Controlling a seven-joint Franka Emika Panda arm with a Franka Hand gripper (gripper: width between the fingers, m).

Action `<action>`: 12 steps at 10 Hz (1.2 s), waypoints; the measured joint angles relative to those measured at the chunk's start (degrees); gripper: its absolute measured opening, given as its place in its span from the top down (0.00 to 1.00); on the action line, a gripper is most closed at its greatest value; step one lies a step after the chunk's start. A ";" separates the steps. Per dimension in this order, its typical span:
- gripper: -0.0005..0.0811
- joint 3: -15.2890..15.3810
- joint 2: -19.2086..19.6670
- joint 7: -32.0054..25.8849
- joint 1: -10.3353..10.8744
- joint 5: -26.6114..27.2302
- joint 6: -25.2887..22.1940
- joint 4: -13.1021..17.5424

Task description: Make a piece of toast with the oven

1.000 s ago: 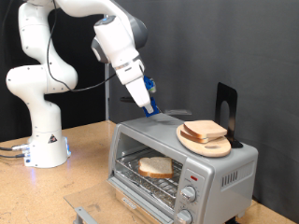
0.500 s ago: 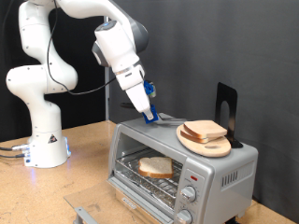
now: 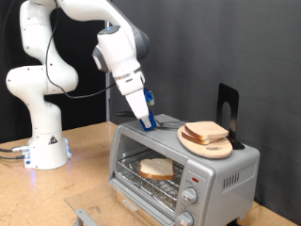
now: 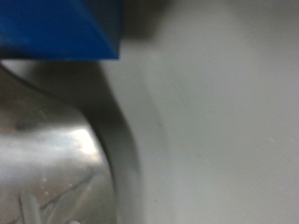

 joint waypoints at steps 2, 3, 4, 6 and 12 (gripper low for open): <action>0.00 1.20 0.24 0.10 -0.45 -1.54 2.51 -0.42; 0.00 1.72 0.33 0.09 -0.54 -1.85 4.01 -0.75; 0.00 2.15 0.38 0.04 -0.55 -1.88 5.53 -1.13; 0.00 2.61 0.39 -0.07 -0.53 -1.88 6.90 -1.53; 0.00 3.83 0.35 1.01 -0.36 -2.31 5.36 -0.80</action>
